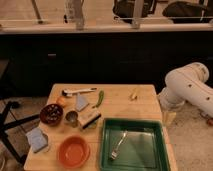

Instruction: Place eraser in red bowl

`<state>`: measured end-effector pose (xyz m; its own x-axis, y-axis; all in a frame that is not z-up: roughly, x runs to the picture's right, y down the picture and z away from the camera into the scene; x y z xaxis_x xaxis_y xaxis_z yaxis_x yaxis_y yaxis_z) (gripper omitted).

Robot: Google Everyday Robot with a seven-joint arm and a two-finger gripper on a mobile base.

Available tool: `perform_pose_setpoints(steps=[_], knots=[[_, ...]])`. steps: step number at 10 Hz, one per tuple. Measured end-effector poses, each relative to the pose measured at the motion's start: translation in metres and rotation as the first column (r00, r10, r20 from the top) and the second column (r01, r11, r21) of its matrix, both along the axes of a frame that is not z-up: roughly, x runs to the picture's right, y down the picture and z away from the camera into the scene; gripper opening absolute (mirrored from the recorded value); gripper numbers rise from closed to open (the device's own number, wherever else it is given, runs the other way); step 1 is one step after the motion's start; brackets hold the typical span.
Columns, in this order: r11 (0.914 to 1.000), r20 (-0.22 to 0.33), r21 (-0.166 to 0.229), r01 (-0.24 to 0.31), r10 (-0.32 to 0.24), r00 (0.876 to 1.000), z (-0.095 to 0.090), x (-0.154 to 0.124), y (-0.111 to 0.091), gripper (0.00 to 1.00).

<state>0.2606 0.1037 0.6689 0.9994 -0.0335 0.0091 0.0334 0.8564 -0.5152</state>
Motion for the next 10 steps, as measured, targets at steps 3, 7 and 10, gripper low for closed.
perform_pose_setpoints(steps=[3,7,10], knots=[[0.9938,0.090,0.015,0.110,-0.111,0.990,-0.009,-0.067,-0.003,0.80],[0.9597,0.201,0.038,0.278,-0.280,0.939,-0.016,-0.167,0.005,0.80],[0.9180,0.268,0.054,0.393,-0.392,0.880,-0.014,-0.241,0.015,0.80]])
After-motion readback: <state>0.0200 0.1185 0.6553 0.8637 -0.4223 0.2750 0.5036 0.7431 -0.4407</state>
